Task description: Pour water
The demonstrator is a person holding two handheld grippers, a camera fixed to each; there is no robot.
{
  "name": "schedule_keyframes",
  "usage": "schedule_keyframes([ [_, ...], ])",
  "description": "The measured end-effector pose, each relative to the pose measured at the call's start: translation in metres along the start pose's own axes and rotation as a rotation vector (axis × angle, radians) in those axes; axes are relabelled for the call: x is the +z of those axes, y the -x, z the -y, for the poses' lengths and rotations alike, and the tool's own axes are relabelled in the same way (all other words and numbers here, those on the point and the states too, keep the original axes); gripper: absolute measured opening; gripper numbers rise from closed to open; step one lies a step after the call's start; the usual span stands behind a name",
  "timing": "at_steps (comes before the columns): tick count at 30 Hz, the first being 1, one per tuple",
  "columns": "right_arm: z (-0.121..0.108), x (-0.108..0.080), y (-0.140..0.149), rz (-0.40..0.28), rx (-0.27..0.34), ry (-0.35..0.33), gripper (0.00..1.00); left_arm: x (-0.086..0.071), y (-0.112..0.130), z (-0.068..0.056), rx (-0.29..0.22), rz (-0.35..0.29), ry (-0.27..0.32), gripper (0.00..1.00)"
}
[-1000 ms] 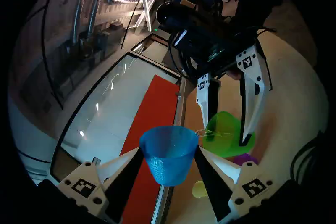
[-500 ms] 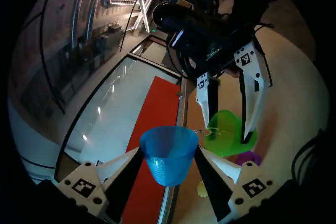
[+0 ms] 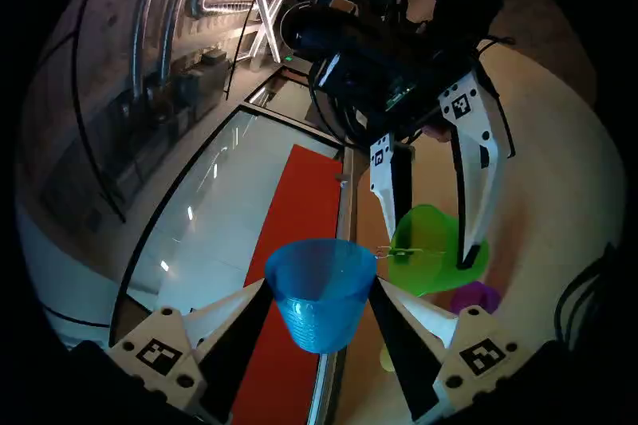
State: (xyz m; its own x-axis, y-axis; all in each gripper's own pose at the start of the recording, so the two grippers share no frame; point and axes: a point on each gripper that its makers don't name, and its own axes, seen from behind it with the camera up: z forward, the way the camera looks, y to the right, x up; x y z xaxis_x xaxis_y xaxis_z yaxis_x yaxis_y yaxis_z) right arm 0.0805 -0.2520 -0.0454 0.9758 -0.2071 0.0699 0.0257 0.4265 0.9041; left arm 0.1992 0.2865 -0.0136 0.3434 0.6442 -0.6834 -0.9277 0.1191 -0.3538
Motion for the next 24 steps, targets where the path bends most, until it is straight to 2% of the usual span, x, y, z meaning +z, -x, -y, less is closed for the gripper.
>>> schedule_keyframes([
  [24,-0.0009,-0.0008,0.0004,-0.003,-0.004,0.003,0.91,-0.0012,-0.0010,0.0036,0.045,0.002,-0.007,0.84],
])
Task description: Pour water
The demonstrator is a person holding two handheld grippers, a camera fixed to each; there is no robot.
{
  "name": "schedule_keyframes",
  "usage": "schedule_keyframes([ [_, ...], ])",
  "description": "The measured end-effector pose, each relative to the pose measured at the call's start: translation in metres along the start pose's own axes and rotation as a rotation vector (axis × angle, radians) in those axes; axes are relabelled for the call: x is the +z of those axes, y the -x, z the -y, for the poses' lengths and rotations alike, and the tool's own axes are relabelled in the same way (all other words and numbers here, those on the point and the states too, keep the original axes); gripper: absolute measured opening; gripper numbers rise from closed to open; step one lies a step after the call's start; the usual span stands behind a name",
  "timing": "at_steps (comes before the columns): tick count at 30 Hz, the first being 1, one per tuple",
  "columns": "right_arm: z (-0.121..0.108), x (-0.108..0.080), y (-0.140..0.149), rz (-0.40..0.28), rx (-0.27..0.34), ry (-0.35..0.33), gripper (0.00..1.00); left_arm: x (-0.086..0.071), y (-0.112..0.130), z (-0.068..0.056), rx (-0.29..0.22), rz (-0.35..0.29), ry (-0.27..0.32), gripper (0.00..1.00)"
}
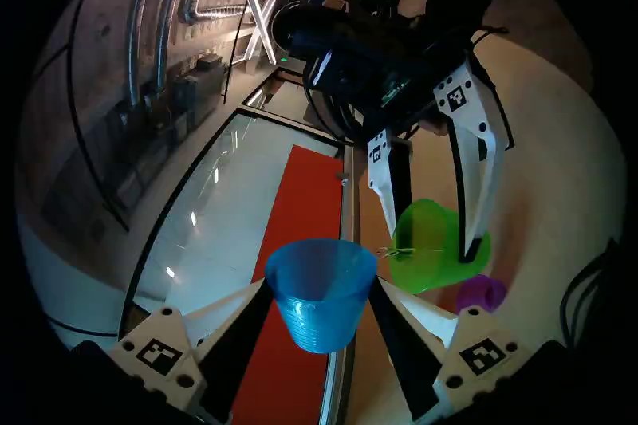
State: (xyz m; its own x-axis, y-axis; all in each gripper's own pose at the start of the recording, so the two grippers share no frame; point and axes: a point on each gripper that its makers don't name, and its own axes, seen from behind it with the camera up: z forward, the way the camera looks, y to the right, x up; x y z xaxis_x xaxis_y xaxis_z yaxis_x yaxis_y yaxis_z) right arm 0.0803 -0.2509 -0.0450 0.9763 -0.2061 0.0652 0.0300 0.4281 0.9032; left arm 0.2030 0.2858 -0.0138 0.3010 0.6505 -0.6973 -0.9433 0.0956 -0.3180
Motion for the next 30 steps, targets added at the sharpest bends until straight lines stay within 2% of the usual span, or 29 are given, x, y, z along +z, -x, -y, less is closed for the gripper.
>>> schedule_keyframes([
  [9,-0.0001,-0.0001,-0.0008,-0.003,0.000,0.001,0.91,-0.0005,-0.0022,0.0010,0.029,-0.002,0.001,0.84],
  [30,-0.0010,-0.0009,-0.0024,-0.007,-0.004,0.000,0.91,-0.0005,-0.0022,0.0051,0.062,-0.002,-0.011,0.84],
])
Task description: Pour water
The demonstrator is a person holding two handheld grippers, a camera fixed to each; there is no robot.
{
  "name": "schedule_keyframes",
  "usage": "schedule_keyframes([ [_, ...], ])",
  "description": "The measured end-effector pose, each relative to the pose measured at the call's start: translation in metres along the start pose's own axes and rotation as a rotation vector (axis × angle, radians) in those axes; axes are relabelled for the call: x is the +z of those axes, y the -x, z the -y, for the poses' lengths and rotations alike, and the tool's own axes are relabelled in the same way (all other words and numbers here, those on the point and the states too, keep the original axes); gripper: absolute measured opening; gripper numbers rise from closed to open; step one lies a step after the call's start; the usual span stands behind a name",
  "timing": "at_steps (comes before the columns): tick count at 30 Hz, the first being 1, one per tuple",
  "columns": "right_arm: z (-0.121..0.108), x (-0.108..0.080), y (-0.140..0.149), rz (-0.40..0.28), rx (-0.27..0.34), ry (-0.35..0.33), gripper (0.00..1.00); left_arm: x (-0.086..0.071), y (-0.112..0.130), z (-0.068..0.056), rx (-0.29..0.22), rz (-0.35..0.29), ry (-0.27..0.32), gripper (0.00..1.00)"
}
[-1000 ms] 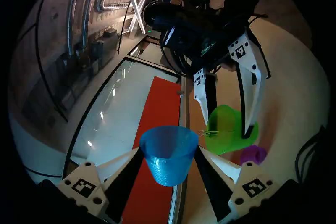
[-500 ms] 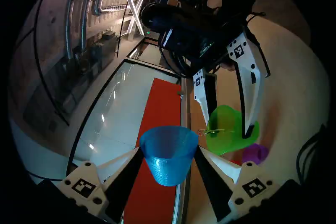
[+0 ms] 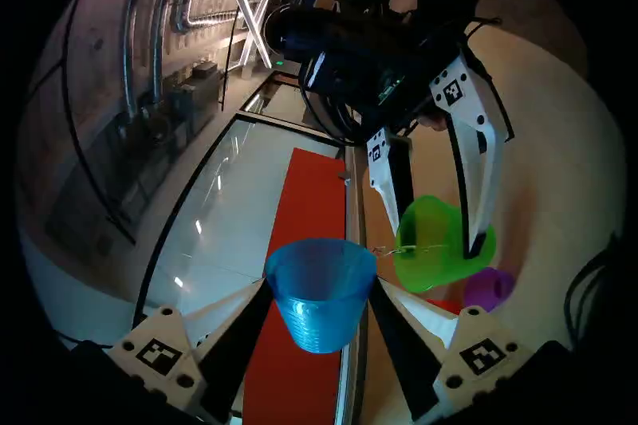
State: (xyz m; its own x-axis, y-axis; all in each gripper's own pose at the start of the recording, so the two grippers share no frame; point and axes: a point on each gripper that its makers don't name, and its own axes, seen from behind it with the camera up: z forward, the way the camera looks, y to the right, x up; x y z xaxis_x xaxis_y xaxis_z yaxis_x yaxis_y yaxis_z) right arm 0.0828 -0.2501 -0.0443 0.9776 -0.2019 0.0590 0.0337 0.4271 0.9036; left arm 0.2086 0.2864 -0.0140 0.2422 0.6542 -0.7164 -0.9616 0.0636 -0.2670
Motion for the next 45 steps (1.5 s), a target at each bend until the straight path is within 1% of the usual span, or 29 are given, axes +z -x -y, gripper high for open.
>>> schedule_keyframes([
  [14,0.0006,0.0008,-0.0008,-0.003,-0.002,-0.001,0.91,0.0007,0.0012,0.0030,0.040,0.008,-0.003,0.84],
  [24,0.0008,0.0027,-0.0006,-0.009,0.002,-0.002,0.91,-0.0003,0.0002,0.0021,0.048,0.008,-0.001,0.84],
  [33,0.0006,0.0032,-0.0016,-0.014,0.003,-0.001,0.91,-0.0023,0.0003,0.0040,0.059,0.009,-0.005,0.84],
  [45,-0.0014,0.0018,-0.0039,-0.016,0.002,0.003,0.91,0.0004,0.0009,0.0057,0.088,0.007,-0.008,0.84],
])
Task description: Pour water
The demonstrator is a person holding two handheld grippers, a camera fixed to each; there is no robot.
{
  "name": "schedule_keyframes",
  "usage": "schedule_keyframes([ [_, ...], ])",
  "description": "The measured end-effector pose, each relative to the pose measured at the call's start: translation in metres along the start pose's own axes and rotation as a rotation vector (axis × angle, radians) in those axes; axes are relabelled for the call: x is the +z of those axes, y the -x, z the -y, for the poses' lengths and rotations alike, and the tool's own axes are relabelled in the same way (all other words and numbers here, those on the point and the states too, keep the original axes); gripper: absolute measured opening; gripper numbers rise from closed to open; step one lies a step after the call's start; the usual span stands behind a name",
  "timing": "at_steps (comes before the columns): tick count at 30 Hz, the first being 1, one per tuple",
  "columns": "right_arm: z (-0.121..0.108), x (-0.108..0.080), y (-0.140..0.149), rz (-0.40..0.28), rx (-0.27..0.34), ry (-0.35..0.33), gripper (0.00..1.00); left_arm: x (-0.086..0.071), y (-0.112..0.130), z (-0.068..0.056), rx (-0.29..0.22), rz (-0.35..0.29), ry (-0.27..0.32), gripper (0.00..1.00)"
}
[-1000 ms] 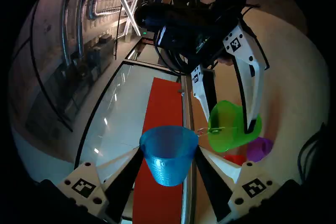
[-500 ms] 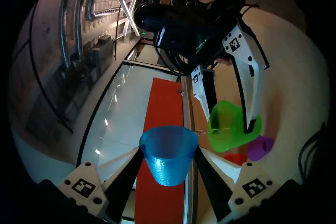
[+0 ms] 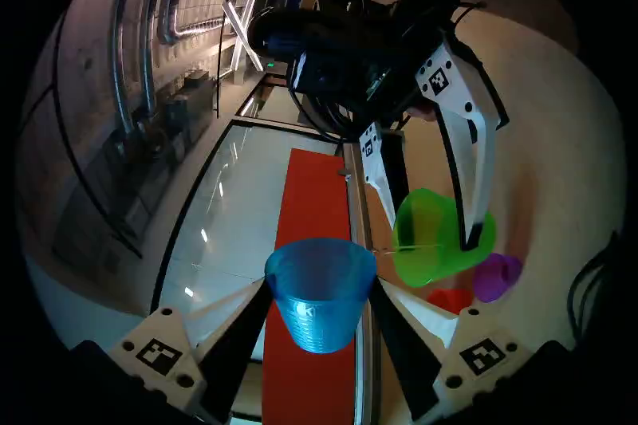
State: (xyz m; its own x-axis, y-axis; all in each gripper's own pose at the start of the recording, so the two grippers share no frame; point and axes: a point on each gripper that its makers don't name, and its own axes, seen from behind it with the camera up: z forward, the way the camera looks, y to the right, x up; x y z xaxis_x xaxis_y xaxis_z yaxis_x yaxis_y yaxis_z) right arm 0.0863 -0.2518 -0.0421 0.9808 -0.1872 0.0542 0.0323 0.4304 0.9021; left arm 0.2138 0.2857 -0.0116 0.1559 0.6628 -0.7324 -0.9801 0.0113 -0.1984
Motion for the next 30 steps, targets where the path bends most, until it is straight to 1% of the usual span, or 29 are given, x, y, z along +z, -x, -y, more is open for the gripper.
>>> schedule_keyframes([
  [10,0.0003,0.0001,-0.0016,0.000,-0.002,0.001,0.91,0.0003,-0.0015,0.0019,0.024,0.001,-0.003,0.84],
  [18,-0.0015,-0.0003,-0.0009,-0.001,-0.001,0.003,0.91,0.0011,-0.0037,0.0021,0.058,-0.001,-0.005,0.84],
  [30,-0.0023,0.0014,-0.0005,-0.007,0.010,0.002,0.91,0.0041,-0.0028,0.0042,0.089,0.001,-0.011,0.84],
])
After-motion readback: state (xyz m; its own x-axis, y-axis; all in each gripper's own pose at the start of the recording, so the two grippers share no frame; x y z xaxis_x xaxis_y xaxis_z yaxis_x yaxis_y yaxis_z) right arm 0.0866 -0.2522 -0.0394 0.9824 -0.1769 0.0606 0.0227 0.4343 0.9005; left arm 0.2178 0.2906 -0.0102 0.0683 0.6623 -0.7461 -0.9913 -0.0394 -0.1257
